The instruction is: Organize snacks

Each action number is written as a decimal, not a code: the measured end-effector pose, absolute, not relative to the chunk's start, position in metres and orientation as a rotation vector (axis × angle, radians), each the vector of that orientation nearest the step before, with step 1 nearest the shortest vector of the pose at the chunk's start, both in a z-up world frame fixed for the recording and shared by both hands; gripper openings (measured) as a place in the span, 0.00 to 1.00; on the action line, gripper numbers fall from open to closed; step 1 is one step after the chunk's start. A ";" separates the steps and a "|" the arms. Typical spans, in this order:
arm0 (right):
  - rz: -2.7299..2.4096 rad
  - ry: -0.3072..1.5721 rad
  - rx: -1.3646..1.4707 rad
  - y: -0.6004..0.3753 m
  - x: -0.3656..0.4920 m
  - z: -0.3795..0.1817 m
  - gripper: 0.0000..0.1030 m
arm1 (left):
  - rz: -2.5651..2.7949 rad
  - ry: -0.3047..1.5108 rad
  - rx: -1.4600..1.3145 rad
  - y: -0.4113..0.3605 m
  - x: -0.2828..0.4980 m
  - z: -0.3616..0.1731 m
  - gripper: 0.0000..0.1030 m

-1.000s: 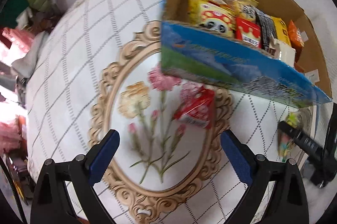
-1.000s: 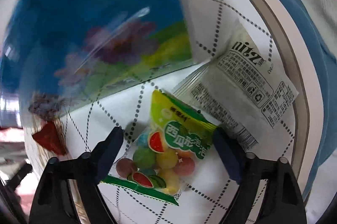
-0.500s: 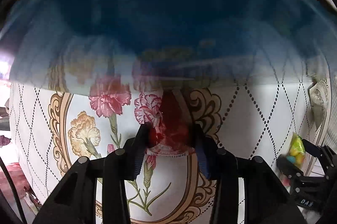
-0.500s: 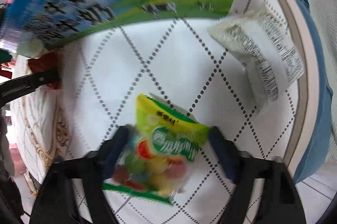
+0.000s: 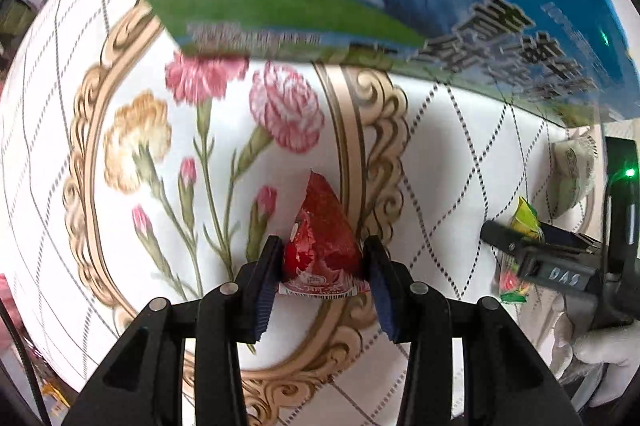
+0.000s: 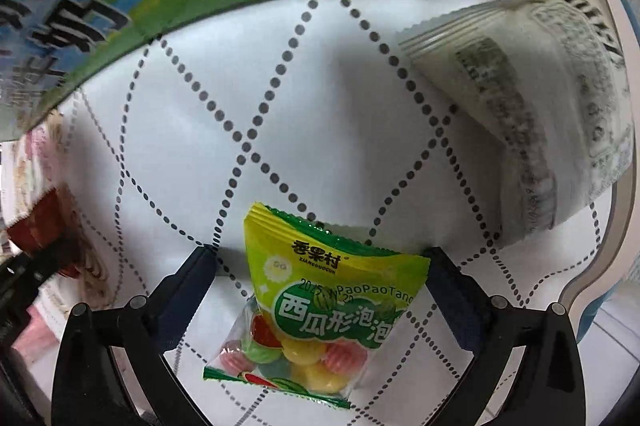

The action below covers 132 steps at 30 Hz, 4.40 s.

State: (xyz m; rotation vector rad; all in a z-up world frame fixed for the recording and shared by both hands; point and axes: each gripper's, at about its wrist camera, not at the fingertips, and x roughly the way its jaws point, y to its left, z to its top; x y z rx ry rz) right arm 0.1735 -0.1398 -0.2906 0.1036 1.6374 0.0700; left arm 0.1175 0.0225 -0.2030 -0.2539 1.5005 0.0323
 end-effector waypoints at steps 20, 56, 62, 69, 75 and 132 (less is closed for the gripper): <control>0.180 1.451 0.129 -0.126 0.089 -0.183 0.66 | -0.063 1.476 -0.374 0.024 0.063 -0.159 0.38; 0.206 1.297 0.019 -0.095 0.393 -0.093 0.97 | 0.045 1.431 -0.290 0.072 0.263 -0.098 0.90; 0.194 1.313 -0.047 -0.092 0.372 -0.103 0.97 | 0.053 1.404 -0.268 0.064 0.263 -0.091 0.90; 0.146 1.289 -0.070 -0.098 0.331 -0.108 0.97 | 0.071 1.353 -0.195 0.049 0.255 -0.083 0.90; 0.134 1.272 -0.049 -0.105 0.306 -0.102 0.97 | 0.067 1.307 -0.170 0.040 0.246 -0.072 0.90; -0.001 1.150 0.247 -0.226 0.173 -0.086 0.97 | 0.140 1.125 -0.125 -0.017 0.112 -0.054 0.93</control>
